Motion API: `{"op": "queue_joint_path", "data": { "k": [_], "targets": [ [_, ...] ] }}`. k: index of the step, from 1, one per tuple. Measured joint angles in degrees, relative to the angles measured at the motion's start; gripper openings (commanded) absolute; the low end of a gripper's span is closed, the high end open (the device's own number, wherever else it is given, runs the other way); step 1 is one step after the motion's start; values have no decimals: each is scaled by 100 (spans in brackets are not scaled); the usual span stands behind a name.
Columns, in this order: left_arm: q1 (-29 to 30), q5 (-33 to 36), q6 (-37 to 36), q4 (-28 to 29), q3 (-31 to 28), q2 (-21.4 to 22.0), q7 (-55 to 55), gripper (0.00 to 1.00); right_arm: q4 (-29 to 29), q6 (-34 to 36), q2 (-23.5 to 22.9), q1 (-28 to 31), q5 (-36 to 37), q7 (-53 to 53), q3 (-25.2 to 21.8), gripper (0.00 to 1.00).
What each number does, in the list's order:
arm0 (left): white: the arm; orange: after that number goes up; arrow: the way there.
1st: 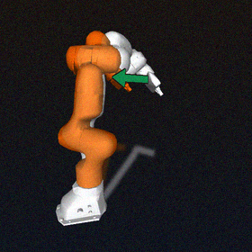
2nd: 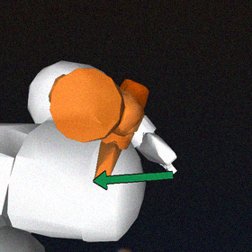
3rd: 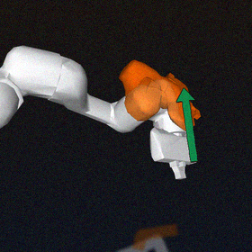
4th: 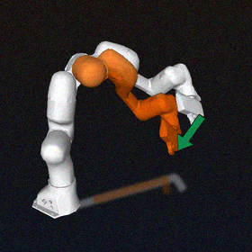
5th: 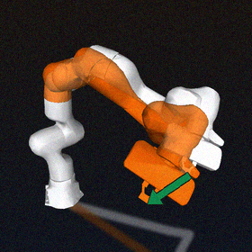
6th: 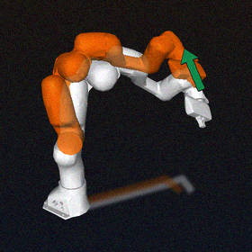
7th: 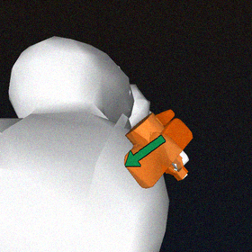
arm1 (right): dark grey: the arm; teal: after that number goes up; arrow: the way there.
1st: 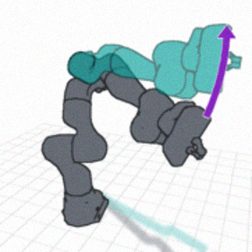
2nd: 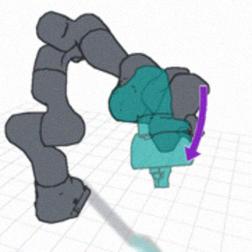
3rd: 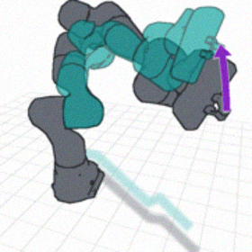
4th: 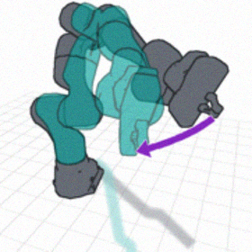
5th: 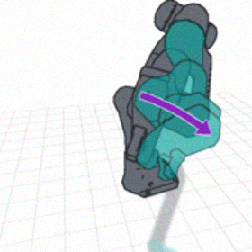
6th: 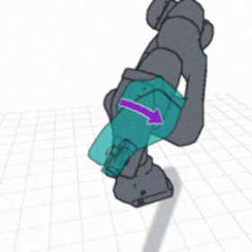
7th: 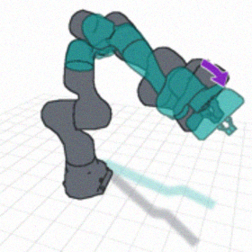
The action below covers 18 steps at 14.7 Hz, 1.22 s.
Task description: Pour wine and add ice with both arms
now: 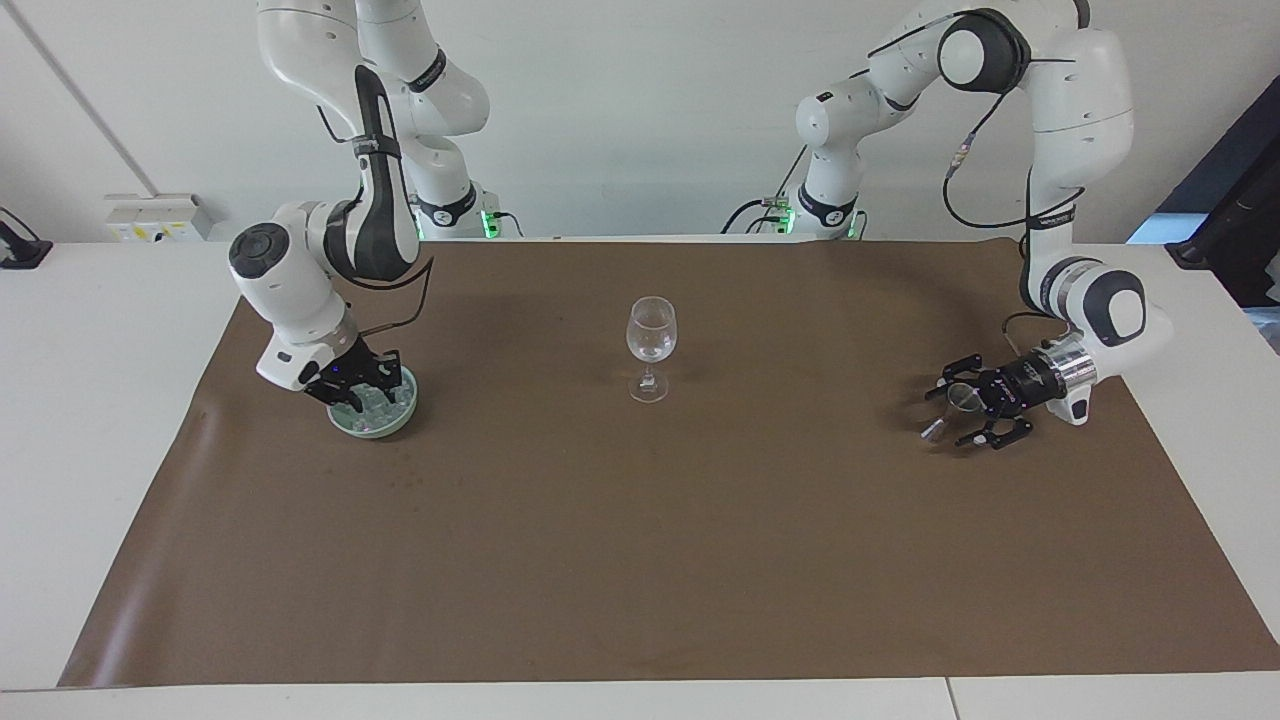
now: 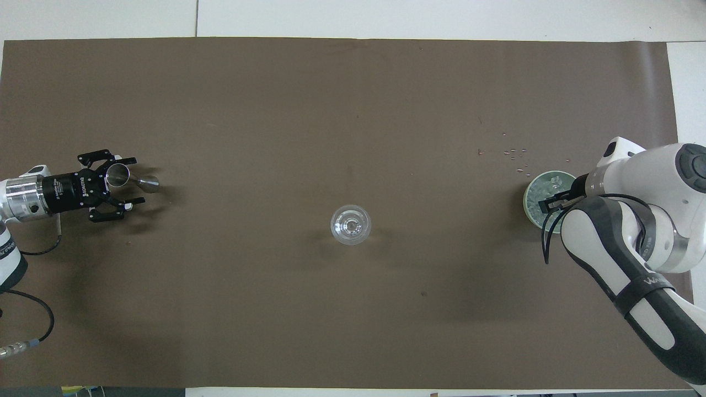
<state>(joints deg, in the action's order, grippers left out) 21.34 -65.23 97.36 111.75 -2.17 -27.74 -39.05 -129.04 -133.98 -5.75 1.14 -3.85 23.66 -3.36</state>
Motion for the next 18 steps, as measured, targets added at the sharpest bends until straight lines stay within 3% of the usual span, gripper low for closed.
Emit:
{"op": "queue_joint_path", "data": {
  "k": [7,13,18],
  "targets": [
    [-9,1374,462,-469,-102,298,558,100,-2,-3,0,-11,-2,0,23,52],
    [-512,3352,1203,-1174,-69,393,560,100,-65,-3,1,-11,-2,0,23,50],
    [-975,4530,1376,-1599,-58,773,565,100,-107,-4,15,-9,-3,0,20,33]
  ]
}}
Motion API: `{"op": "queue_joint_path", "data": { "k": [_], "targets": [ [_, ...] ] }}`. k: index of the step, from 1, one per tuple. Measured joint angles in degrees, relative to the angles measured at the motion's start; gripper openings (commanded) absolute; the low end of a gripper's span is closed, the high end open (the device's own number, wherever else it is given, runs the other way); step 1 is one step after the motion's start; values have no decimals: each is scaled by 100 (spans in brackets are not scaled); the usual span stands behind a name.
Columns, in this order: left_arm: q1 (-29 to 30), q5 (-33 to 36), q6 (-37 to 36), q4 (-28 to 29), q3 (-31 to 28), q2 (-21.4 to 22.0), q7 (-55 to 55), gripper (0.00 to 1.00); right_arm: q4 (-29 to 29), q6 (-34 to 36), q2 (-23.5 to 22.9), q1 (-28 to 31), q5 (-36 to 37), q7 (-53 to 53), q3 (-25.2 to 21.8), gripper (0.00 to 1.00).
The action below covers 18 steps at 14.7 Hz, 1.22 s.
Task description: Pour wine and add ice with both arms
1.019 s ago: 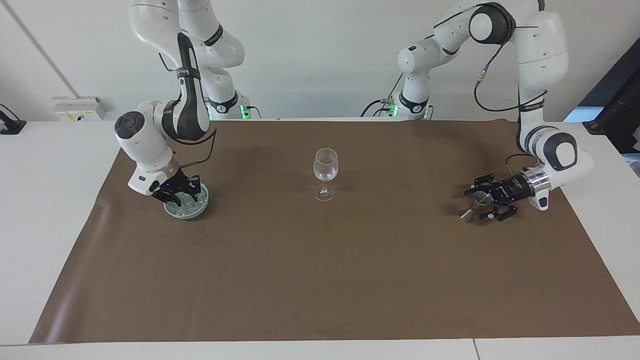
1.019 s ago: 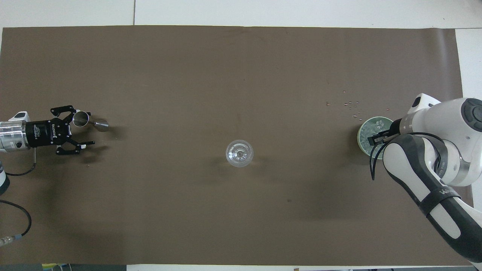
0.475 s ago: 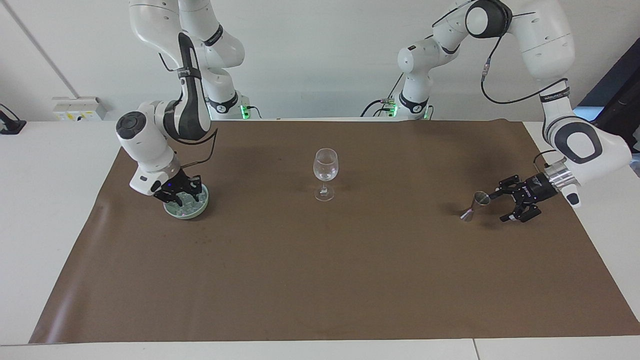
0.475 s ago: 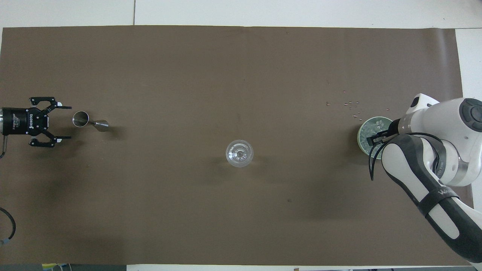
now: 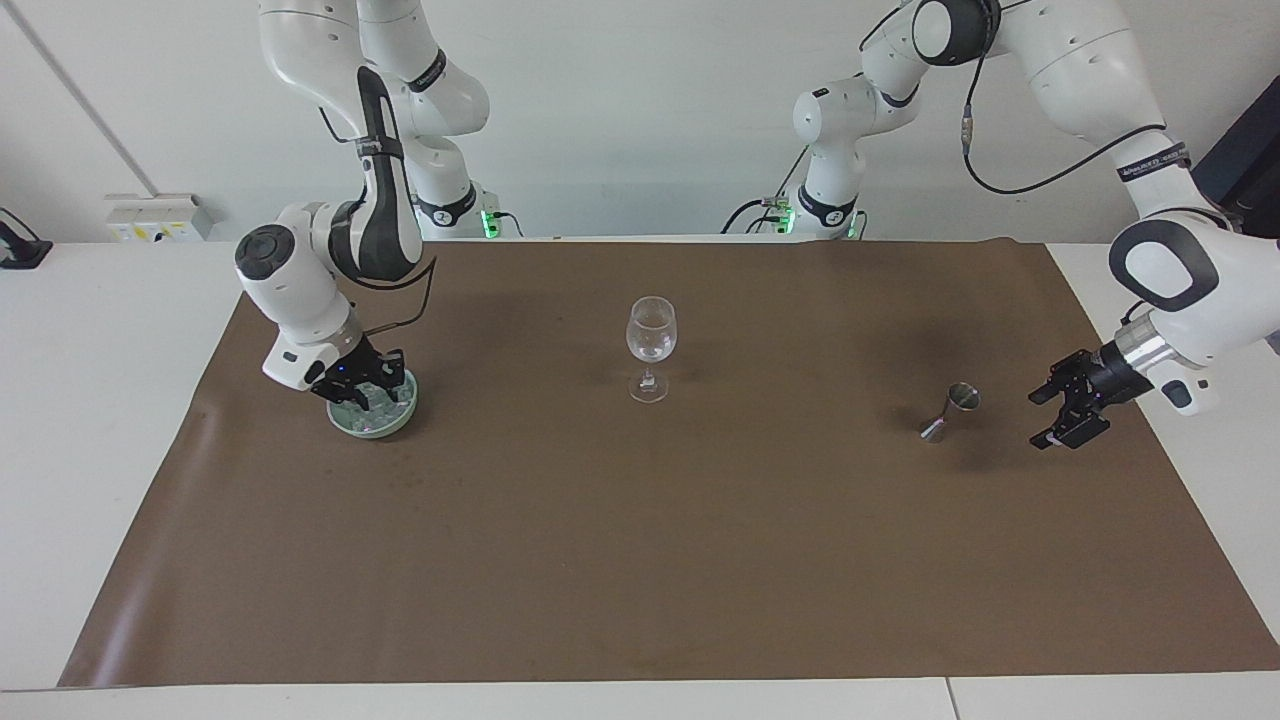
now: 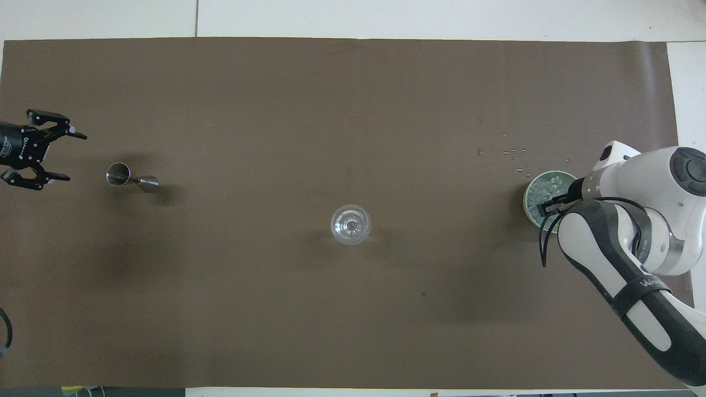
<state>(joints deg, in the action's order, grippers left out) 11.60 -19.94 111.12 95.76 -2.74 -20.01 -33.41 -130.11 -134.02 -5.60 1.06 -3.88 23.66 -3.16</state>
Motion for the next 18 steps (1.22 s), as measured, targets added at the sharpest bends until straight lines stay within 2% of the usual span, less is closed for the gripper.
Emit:
{"op": "queue_joint_path", "data": {
  "k": [6,11,14,18],
  "targets": [
    [-257,218,-27,-62,11,801,152,100,-10,-1,2,1,0,0,-5,21],
    [-379,380,-603,-59,24,1508,1475,100,-12,-2,13,1,0,0,-6,11],
    [-928,1134,-860,-38,54,1775,1841,100,3,-3,24,1,0,0,-5,11],
    [-1468,1354,-1188,-30,76,1908,2498,100,306,227,49,-44,-1,0,5,10]
  ]
}}
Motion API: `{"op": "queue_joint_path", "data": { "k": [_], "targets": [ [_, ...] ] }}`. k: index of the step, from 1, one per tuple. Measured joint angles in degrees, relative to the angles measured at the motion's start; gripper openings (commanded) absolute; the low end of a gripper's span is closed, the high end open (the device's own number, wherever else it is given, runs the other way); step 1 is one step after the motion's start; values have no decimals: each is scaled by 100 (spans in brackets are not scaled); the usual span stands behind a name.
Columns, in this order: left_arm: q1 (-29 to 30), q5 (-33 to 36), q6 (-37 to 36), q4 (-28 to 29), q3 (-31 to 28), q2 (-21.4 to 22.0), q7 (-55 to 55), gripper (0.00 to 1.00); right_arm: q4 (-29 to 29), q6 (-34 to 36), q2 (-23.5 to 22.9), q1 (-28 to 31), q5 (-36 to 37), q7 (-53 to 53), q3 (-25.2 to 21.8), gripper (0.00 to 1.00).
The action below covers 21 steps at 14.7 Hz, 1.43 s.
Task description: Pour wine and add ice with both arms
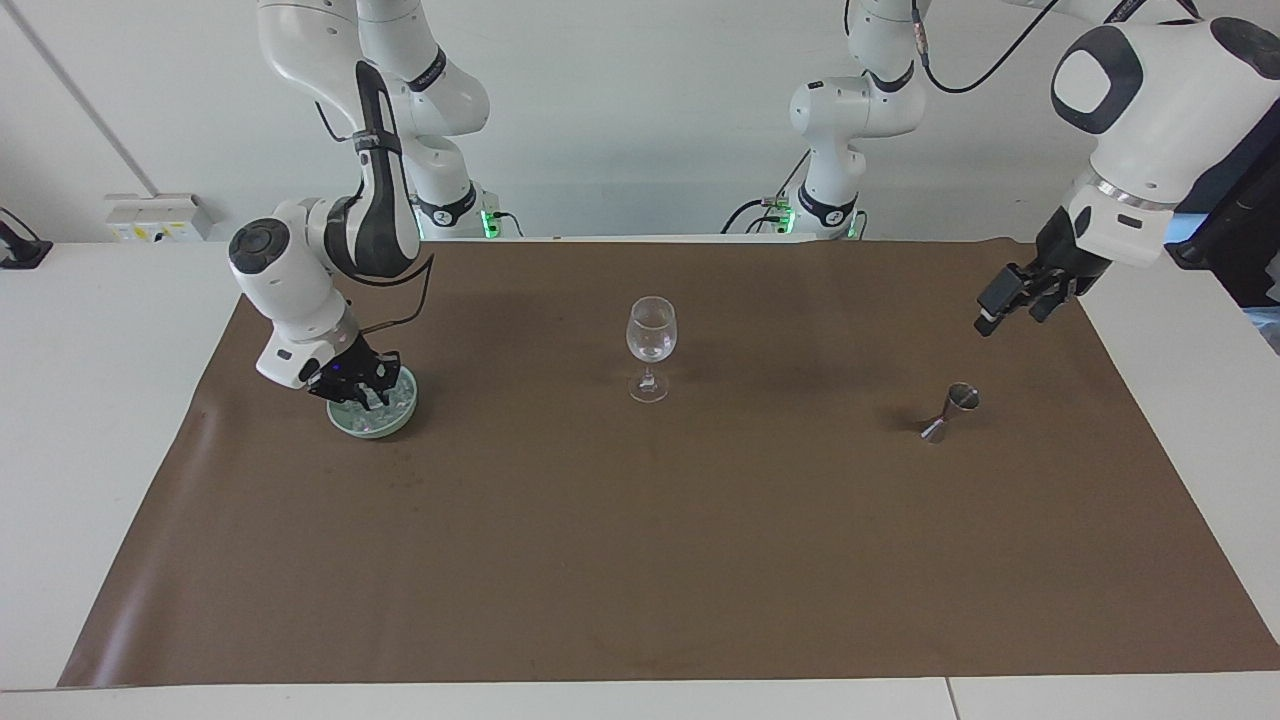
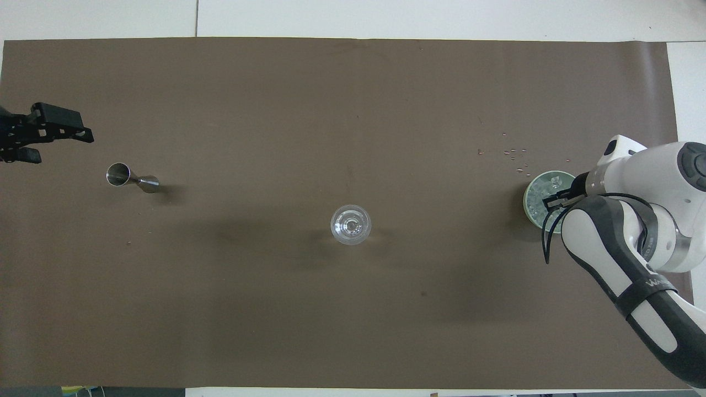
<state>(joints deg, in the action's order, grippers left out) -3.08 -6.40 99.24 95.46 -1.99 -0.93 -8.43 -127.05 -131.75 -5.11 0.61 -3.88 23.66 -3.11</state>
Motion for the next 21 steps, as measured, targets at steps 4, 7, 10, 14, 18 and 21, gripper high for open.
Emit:
{"op": "queue_joint_path", "data": {
  "k": [4,7,10,14,18,21],
  "targets": [
    [6,220,-420,-10,-25,122,721,100,540,550,63,-148,-8,-211,40,9],
    [120,491,-633,-127,173,193,796,100,1248,1322,107,-334,-17,-886,221,9],
    [161,520,-936,-159,288,209,852,100,1999,1855,75,-859,-27,-2029,420,7],
    [264,522,-1047,-159,391,210,1003,100,3067,2239,-243,-2174,-21,-4056,461,5],
    [274,522,-1049,-159,401,210,1047,100,3842,2428,-599,-3120,92,-5252,464,5],
    [278,522,-1048,-159,402,213,1214,100,3835,2351,-758,-3487,99,-5618,462,6]
  ]
}}
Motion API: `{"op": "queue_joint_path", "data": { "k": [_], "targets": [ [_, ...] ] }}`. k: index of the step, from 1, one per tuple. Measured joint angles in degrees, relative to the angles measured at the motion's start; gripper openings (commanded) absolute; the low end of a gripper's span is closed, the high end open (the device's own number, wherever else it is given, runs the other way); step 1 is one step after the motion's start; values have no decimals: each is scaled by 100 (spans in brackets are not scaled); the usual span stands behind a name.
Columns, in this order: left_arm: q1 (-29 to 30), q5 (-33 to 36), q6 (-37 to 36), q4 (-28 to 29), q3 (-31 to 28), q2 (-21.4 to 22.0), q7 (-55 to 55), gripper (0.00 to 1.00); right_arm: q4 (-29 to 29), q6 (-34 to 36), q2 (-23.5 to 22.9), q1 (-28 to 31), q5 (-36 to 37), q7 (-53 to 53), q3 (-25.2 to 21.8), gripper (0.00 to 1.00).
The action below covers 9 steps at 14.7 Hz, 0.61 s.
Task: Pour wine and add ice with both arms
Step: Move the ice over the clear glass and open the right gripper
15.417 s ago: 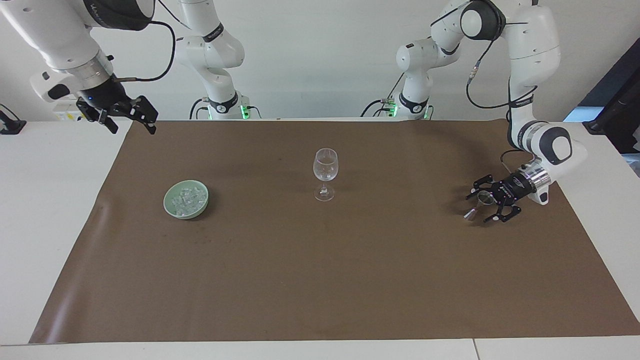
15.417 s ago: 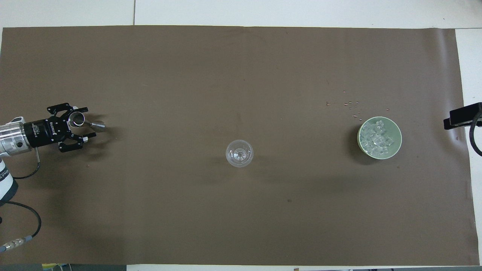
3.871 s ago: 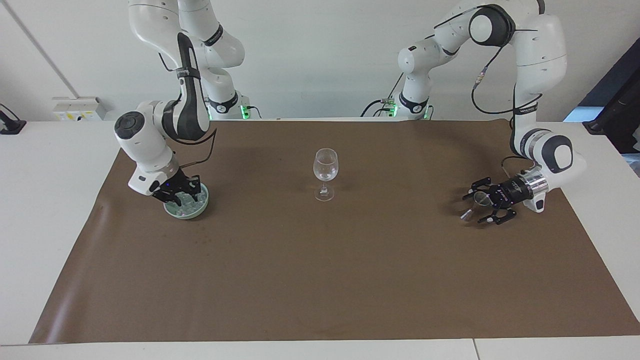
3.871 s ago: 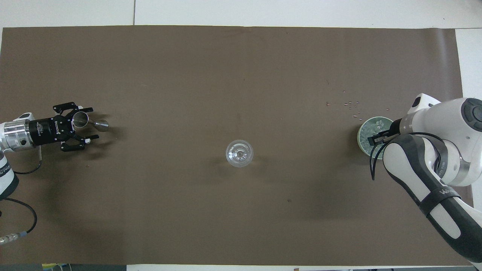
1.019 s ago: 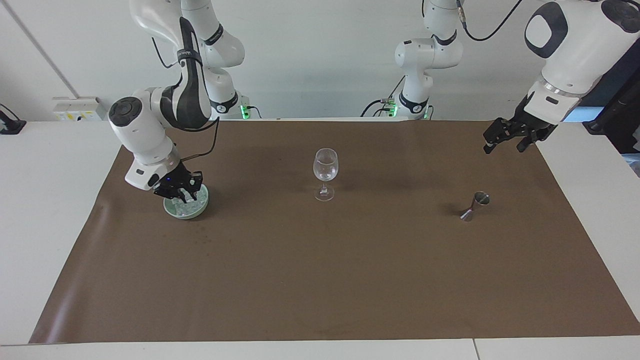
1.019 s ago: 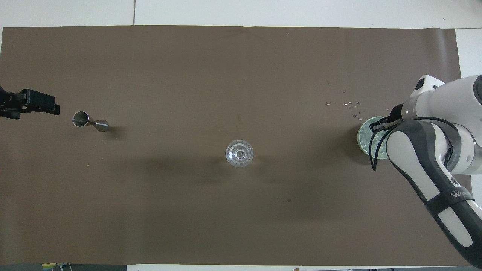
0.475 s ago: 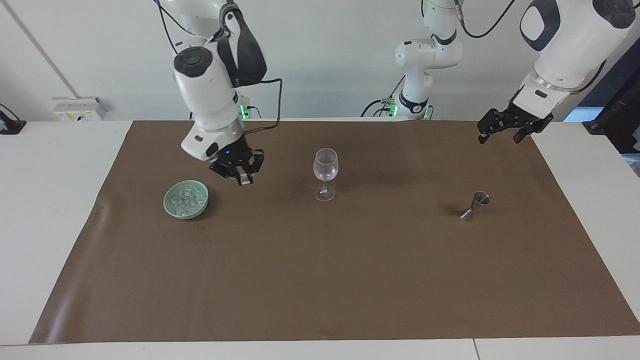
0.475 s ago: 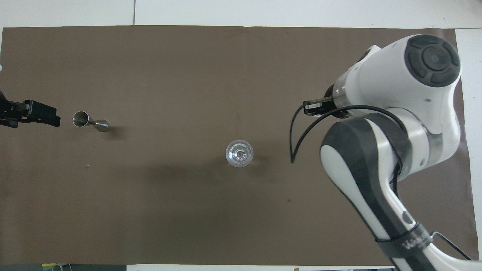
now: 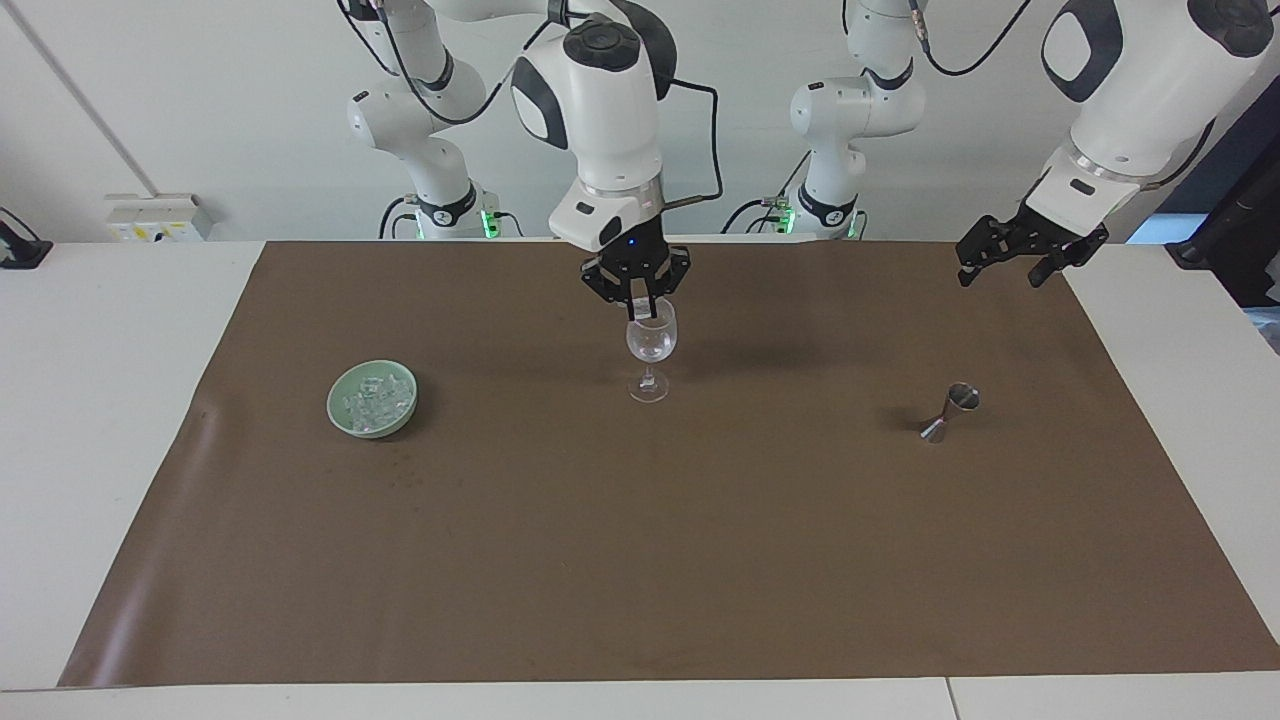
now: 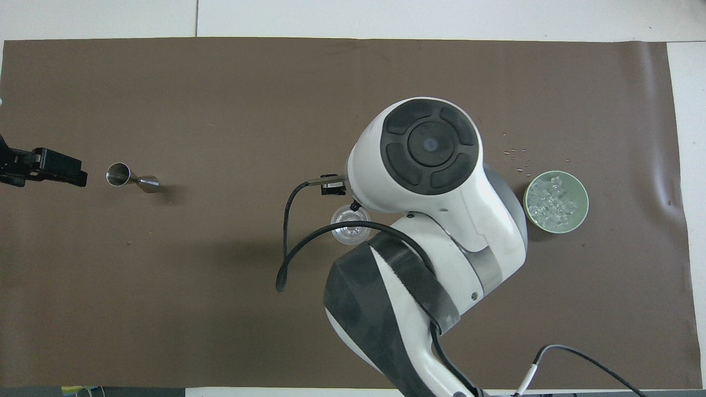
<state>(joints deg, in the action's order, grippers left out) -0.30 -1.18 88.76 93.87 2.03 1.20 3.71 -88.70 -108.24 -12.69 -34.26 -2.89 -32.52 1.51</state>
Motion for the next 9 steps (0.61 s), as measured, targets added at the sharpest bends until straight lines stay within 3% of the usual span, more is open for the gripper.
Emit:
{"op": "queue_joint_path", "data": {
  "k": [9],
  "targets": [
    [5,0,0,0,3,4,58,100,-522,-183,-4,-294,2,-194,-11,13]
  ]
}}
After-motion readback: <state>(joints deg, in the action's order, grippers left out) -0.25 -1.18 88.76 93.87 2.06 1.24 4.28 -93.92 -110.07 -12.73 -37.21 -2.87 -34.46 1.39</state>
